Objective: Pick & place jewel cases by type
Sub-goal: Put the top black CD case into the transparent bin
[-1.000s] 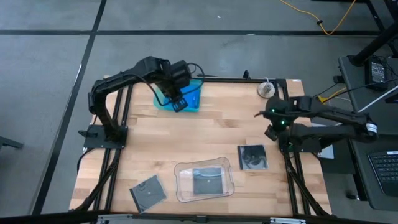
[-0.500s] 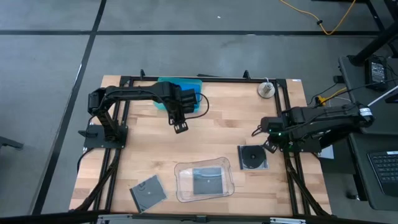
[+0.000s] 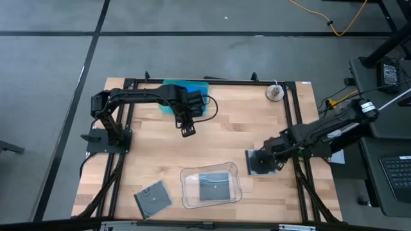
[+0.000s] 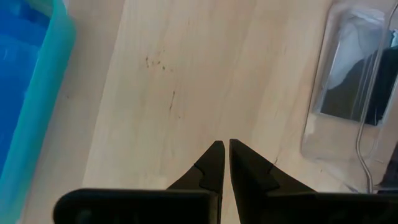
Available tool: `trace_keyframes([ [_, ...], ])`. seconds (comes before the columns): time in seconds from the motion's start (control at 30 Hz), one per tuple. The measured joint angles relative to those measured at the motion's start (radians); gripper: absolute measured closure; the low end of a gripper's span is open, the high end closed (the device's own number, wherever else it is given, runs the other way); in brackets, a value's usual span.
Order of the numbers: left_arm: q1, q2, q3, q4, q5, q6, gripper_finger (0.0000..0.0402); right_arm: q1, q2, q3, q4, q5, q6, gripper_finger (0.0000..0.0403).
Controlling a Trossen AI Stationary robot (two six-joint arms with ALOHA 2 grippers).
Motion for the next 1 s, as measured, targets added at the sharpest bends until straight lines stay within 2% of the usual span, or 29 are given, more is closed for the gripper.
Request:
trace_keyframes([
  [0.2,0.001,0.000,0.000,0.003,0.000,0.000,0.0386,0.028,0.010,-0.069,0.141,-0.041,0.054,0.0393],
  [0.43,0.001,0.000,0.000,0.017,0.000,-0.018,0.0385,0.000,0.067,-0.072,0.306,-0.043,-0.009,0.0398],
  [0.67,0.001,0.000,0.000,0.028,0.000,-0.038,0.0388,-0.118,0.211,-0.065,0.446,-0.095,-0.183,0.0396],
  [0.73,0.002,0.000,0.000,0.029,-0.001,-0.045,0.0387,-0.162,0.241,-0.065,0.516,-0.096,-0.215,0.0396],
  [0.8,0.002,0.000,0.000,0.028,-0.001,-0.051,0.0385,-0.210,0.263,-0.069,0.578,-0.050,-0.243,0.0396],
  [1.0,-0.001,0.000,0.000,0.028,-0.004,-0.070,0.0387,-0.344,0.318,-0.041,0.609,-0.090,-0.349,0.0395],
])
